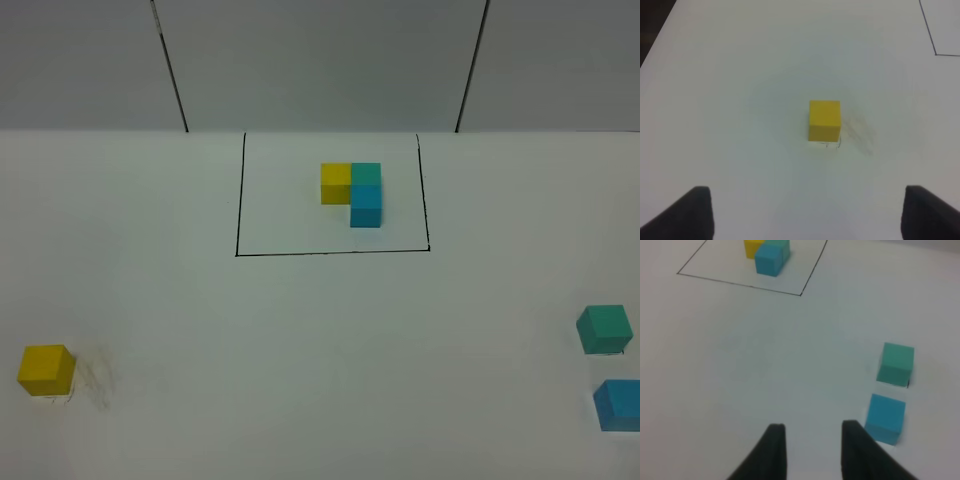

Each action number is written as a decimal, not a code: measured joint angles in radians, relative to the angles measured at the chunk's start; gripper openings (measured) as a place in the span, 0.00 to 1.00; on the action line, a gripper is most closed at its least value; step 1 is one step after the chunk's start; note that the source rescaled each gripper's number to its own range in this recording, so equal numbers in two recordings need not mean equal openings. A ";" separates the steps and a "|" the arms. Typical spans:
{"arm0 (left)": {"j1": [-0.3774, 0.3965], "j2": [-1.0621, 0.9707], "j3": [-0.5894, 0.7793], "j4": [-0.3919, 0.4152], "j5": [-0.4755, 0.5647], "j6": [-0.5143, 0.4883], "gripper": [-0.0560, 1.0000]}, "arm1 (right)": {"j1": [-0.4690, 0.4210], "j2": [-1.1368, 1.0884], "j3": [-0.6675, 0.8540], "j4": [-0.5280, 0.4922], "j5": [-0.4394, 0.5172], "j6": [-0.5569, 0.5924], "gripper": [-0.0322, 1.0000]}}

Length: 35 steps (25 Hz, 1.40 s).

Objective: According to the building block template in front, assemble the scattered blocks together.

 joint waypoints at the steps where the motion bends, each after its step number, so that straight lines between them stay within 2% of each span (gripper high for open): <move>1: 0.000 0.000 0.000 0.000 0.000 0.000 0.68 | 0.000 0.000 0.000 0.000 0.000 0.000 0.03; 35: 0.000 0.003 0.000 0.000 0.001 0.000 0.68 | 0.000 0.000 0.000 0.000 0.000 0.000 0.03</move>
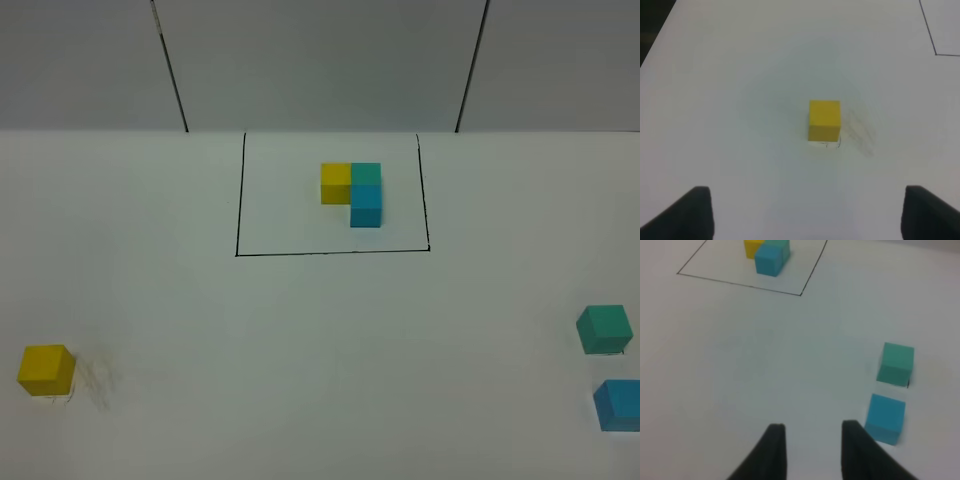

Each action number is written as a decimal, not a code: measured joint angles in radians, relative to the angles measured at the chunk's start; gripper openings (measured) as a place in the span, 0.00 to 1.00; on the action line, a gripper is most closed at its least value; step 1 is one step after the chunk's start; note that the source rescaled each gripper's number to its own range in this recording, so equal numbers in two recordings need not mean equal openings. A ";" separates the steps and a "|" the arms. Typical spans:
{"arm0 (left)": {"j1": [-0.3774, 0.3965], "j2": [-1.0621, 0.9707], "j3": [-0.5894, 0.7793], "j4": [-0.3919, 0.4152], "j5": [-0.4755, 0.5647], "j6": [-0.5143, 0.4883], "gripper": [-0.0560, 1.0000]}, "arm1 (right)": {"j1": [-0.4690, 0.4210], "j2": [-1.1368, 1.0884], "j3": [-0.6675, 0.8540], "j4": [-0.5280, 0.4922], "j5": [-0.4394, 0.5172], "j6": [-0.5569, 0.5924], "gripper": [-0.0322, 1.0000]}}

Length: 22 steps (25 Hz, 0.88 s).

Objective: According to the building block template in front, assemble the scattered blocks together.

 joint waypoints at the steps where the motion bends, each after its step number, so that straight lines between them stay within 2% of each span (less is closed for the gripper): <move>1: 0.000 0.011 -0.002 0.000 -0.001 -0.005 0.68 | 0.000 0.000 0.000 0.000 0.000 0.000 0.03; 4: 0.000 0.101 -0.038 0.000 -0.022 -0.060 0.68 | 0.000 0.000 0.000 0.000 0.000 0.000 0.03; 8: 0.000 0.324 -0.127 0.020 -0.083 -0.122 0.68 | 0.000 0.000 0.000 0.000 0.000 0.000 0.03; 14: 0.000 0.718 -0.205 0.038 -0.147 -0.134 0.68 | 0.000 0.000 0.000 0.000 0.000 0.000 0.03; 22: 0.000 1.135 -0.208 0.040 -0.345 -0.136 0.68 | 0.000 0.000 0.000 0.000 0.000 0.000 0.03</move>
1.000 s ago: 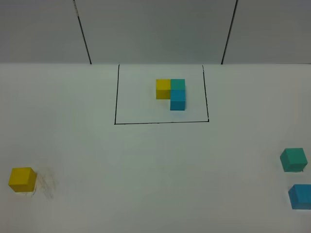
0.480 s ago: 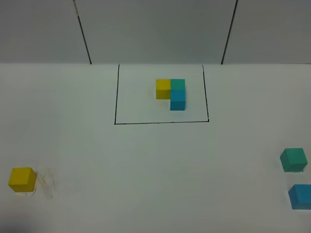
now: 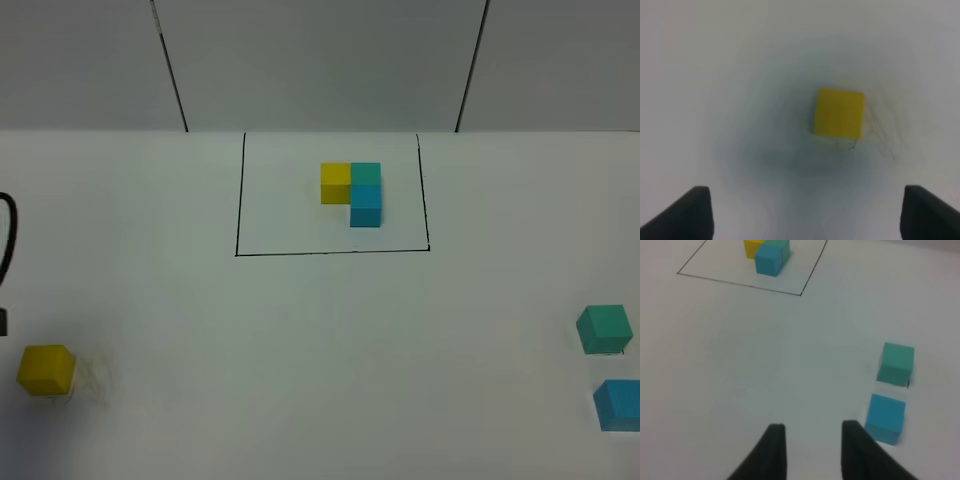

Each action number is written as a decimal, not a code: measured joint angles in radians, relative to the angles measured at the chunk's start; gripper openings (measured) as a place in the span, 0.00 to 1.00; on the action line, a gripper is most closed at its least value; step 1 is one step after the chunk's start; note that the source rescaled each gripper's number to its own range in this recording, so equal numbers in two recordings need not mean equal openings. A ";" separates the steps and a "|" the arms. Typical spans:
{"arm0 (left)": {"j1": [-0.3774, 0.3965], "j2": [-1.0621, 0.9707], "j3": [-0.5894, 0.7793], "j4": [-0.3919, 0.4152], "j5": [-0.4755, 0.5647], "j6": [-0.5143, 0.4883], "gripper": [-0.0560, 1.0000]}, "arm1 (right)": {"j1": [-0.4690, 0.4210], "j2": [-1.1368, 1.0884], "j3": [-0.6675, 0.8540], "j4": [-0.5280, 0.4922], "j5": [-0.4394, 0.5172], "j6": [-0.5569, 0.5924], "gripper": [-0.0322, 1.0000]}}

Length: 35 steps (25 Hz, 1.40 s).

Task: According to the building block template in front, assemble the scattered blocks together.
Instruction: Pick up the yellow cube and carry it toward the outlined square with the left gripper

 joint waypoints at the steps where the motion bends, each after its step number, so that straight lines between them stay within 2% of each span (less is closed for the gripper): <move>1: 0.000 0.041 0.000 -0.005 -0.025 0.000 0.68 | 0.000 0.000 0.000 0.000 0.000 0.000 0.03; 7: 0.000 0.240 0.000 -0.025 -0.152 0.006 0.67 | 0.000 0.000 0.000 0.000 0.000 0.000 0.03; 13: 0.000 0.392 0.000 -0.025 -0.224 0.012 0.67 | 0.000 0.000 0.000 0.000 0.000 0.000 0.03; 26: 0.000 0.585 -0.001 -0.025 -0.387 0.021 0.66 | 0.000 0.000 0.000 0.000 0.000 0.000 0.03; 27: 0.000 0.592 -0.001 -0.025 -0.394 0.021 0.63 | 0.000 0.000 0.000 0.000 0.000 0.000 0.03; 29: 0.000 0.603 -0.001 -0.025 -0.402 0.021 0.50 | 0.000 0.000 0.000 0.000 0.000 0.000 0.03; 30: 0.000 0.605 -0.001 -0.025 -0.403 0.021 0.36 | 0.000 0.000 0.000 0.000 0.000 0.000 0.03; 31: 0.000 0.606 -0.001 -0.025 -0.404 0.021 0.18 | 0.000 0.000 0.000 0.000 0.000 0.000 0.03; 32: 0.000 0.606 -0.002 -0.024 -0.405 0.022 0.05 | 0.000 0.000 0.000 0.000 0.000 0.000 0.03; 35: -0.006 0.606 -0.031 -0.024 -0.392 0.061 0.08 | 0.000 0.000 0.000 0.000 0.000 0.000 0.03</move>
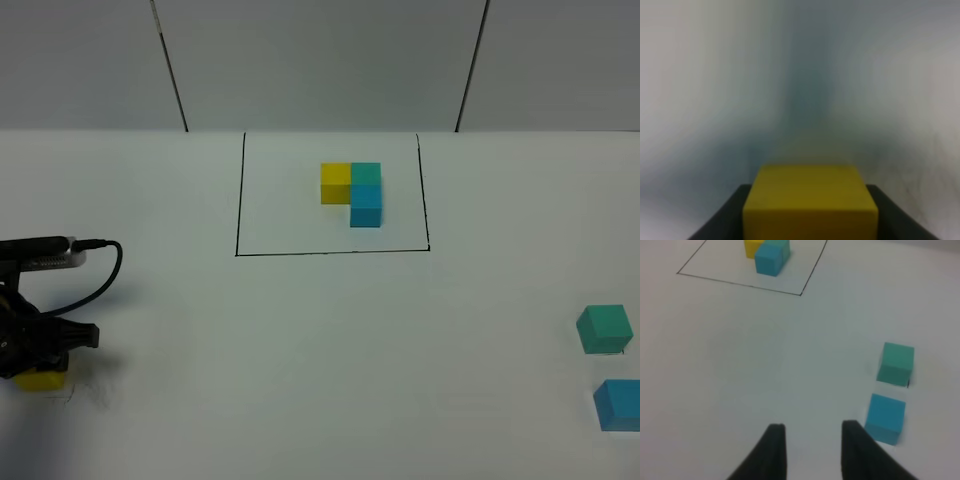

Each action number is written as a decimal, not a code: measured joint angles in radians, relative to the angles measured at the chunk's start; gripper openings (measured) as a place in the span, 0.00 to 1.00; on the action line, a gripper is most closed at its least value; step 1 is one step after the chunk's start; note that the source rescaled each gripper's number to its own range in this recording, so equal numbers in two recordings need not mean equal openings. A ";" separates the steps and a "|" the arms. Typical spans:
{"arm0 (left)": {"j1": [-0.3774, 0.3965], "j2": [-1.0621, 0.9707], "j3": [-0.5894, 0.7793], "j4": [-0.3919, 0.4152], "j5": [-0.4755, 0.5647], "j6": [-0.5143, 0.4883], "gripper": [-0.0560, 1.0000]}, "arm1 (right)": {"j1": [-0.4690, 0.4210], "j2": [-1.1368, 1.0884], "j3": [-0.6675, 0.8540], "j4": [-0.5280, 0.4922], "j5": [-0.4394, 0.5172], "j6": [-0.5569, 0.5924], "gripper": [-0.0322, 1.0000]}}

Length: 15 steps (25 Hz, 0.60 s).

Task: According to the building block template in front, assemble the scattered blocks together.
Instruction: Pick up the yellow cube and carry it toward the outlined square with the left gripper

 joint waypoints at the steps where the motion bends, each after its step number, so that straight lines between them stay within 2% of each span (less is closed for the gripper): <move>1: -0.008 0.000 -0.021 0.000 0.011 0.030 0.08 | 0.000 0.000 0.000 0.000 0.000 0.000 0.03; 5: -0.113 0.000 -0.138 -0.027 0.078 0.293 0.08 | 0.000 0.000 0.000 0.000 0.000 0.000 0.03; 10: -0.343 0.023 -0.294 -0.118 0.163 0.799 0.08 | 0.000 0.000 0.000 0.000 0.000 0.000 0.03; 13: -0.476 0.083 -0.411 -0.167 0.237 0.977 0.08 | 0.000 0.000 0.000 0.000 0.000 0.000 0.03; 15: -0.551 0.141 -0.511 -0.175 0.272 1.022 0.08 | 0.000 0.000 0.000 0.000 0.000 0.000 0.03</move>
